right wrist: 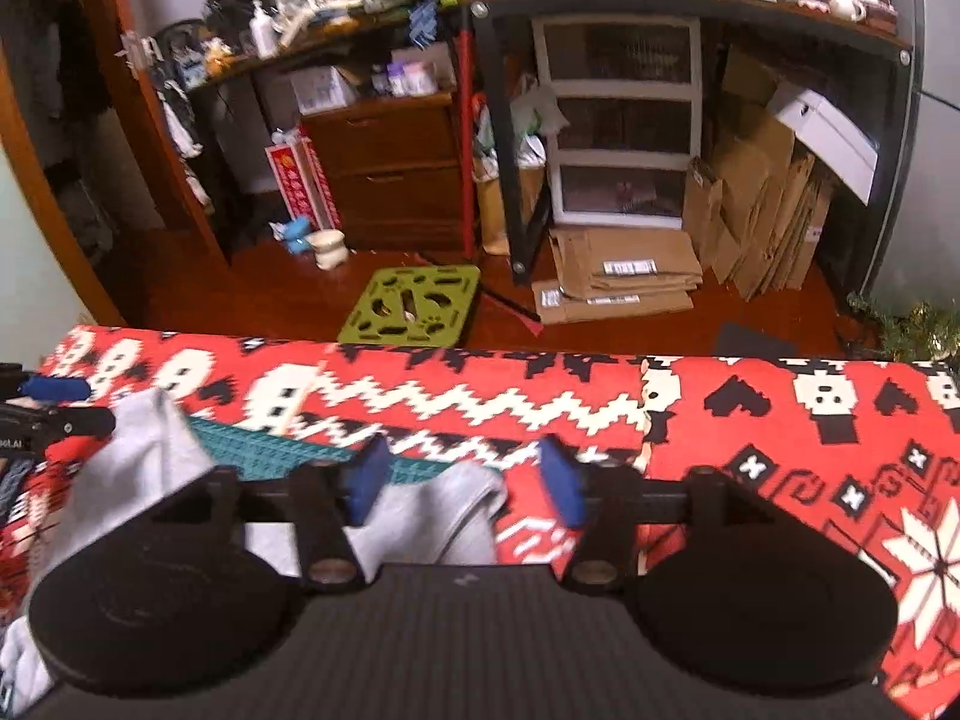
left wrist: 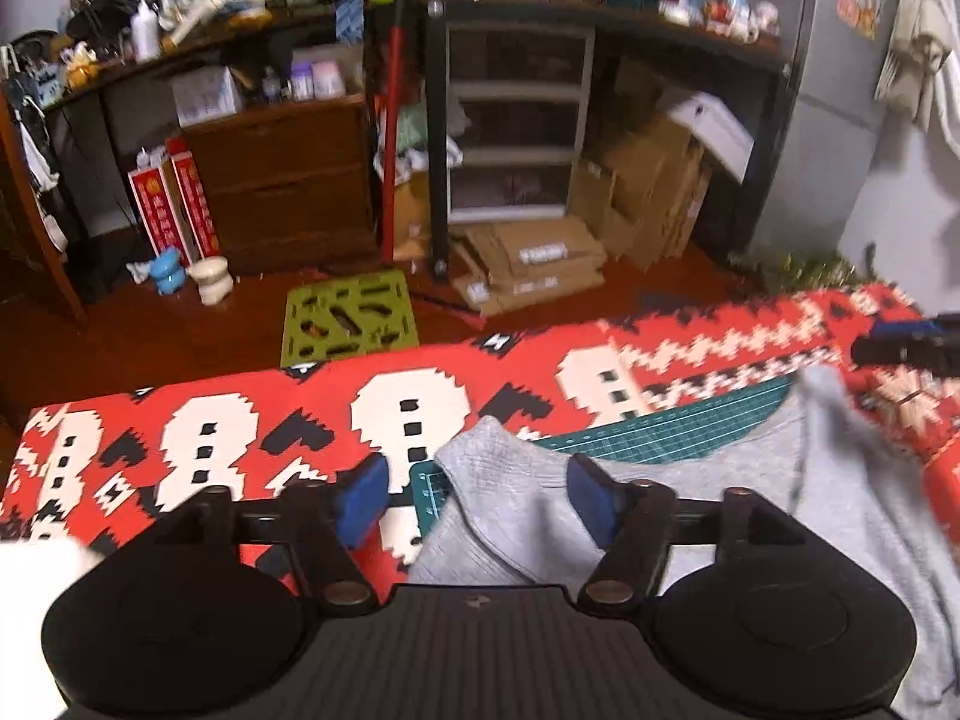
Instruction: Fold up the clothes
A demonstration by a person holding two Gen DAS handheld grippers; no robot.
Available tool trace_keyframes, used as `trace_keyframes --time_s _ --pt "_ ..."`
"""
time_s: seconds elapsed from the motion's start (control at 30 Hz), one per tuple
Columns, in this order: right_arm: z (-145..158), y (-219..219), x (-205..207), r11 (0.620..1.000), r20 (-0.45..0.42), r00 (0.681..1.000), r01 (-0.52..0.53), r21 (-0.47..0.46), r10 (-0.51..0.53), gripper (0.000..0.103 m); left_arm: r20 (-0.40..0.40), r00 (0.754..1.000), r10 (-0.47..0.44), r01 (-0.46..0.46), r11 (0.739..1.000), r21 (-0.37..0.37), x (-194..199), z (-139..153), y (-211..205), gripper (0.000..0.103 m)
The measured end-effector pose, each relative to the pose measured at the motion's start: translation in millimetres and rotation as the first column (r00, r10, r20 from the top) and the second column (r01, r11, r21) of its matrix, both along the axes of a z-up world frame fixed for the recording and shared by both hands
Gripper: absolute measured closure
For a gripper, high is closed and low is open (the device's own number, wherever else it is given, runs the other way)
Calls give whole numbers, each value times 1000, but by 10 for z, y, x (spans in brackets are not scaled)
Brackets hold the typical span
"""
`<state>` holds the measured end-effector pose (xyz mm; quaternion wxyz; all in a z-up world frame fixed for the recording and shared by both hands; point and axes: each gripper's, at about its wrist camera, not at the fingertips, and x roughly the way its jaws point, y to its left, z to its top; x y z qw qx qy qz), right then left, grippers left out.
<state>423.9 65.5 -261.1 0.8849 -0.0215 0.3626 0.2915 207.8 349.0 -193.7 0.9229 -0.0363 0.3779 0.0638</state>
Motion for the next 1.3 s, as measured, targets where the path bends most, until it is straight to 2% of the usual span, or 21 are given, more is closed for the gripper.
trace_keyframes --time_s 0.07,0.13,0.3,0.37,0.57,0.77,0.97,1.13,1.23,1.3 --pt "74 -43 -211 1000 1 1000 -22 13 22 25 25 1000 -6 6 1000 -8 -159 69 -61 33" --pt "106 -60 -438 999 6 999 -35 13 35 17 46 999 -11 12 1000 -14 -326 121 -147 27" --pt "161 -90 -1029 998 30 997 -70 5 70 4 87 995 -43 46 998 -32 -815 193 -440 22" --pt "161 -113 -1284 997 38 996 -81 2 81 1 100 994 -51 54 998 -32 -1004 185 -562 16" --pt "79 -174 -1861 996 23 996 -83 -24 84 1 111 992 -60 65 997 -40 -1503 60 -874 8" --pt "-111 -298 -2396 997 5 998 -67 -44 68 0 90 995 -34 42 995 -88 -1866 -155 -1112 8" --pt "-371 -421 -2848 999 -30 1000 -8 -44 6 0 79 995 -60 65 996 -62 -2101 -353 -1352 8" --pt "-537 -403 -3021 995 -19 1000 0 -102 -2 0 61 997 -50 53 997 -62 -2214 -528 -1445 8" --pt "-628 -354 -3075 988 -5 1000 3 -156 -4 0 35 999 -29 33 993 -111 -2234 -631 -1406 8" --pt "-647 -328 -3114 987 30 1000 6 -161 -1 0 50 998 -31 35 995 -89 -2264 -663 -1426 7"
